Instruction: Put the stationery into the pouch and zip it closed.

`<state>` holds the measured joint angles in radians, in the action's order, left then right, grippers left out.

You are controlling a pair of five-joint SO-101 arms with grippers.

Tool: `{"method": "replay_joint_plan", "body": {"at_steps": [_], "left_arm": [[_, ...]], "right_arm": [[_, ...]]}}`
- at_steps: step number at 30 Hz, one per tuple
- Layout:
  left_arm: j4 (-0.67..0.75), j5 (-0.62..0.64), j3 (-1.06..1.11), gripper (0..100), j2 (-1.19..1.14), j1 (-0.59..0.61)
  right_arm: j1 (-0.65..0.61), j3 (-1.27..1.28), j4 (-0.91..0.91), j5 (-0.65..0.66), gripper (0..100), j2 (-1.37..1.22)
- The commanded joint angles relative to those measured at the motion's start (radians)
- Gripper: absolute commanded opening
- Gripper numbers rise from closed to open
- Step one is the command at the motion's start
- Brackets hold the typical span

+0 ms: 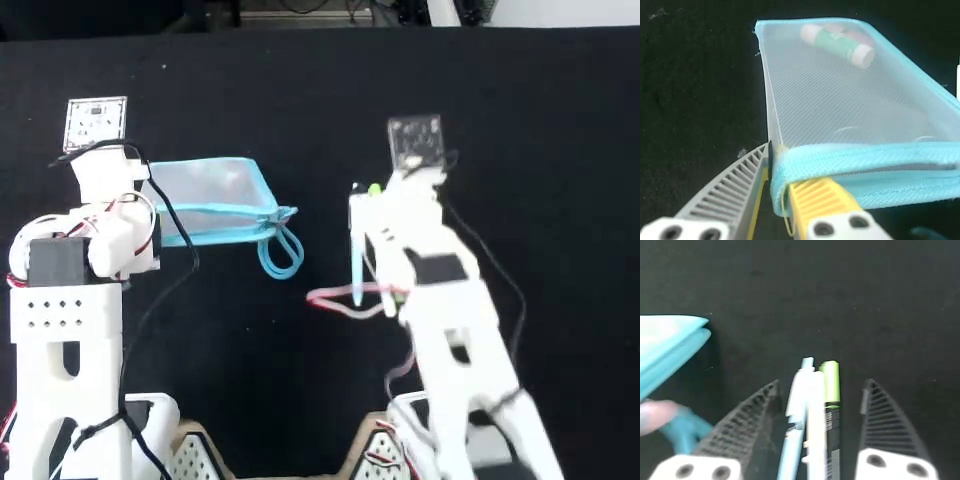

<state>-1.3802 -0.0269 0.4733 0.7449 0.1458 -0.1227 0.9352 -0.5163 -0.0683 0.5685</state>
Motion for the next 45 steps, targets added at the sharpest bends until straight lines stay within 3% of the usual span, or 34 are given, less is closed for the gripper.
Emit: {"method": "replay_joint_plan", "body": {"at_steps": [1,9,16,29,33,38,41,45], "left_arm": [[0.006,-0.003,-0.005,3,0.006,0.004],[0.002,-0.003,-0.005,3,0.006,0.004],[-0.002,-0.003,-0.004,3,0.006,0.004],[0.002,-0.003,0.018,3,0.006,0.004],[0.002,-0.005,0.018,3,0.006,0.004],[0.000,-0.005,0.018,3,0.006,0.004],[0.002,-0.003,0.018,3,0.006,0.004],[0.002,-0.003,0.018,3,0.006,0.004]], "right_arm": [[0.066,-0.174,0.017,-0.005,24.7,-0.196],[0.078,-0.588,-0.218,-0.005,24.6,-0.645],[0.078,-0.831,-0.318,-0.003,20.4,-0.906],[0.097,-0.990,-0.354,0.123,19.3,-1.095],[0.118,-1.020,-0.423,0.163,1.1,-1.087],[0.192,-1.055,-0.534,0.166,1.2,-1.010],[0.218,-1.082,-0.578,0.256,1.0,-0.980],[0.215,-1.084,-0.591,0.505,1.1,-0.980]]}}
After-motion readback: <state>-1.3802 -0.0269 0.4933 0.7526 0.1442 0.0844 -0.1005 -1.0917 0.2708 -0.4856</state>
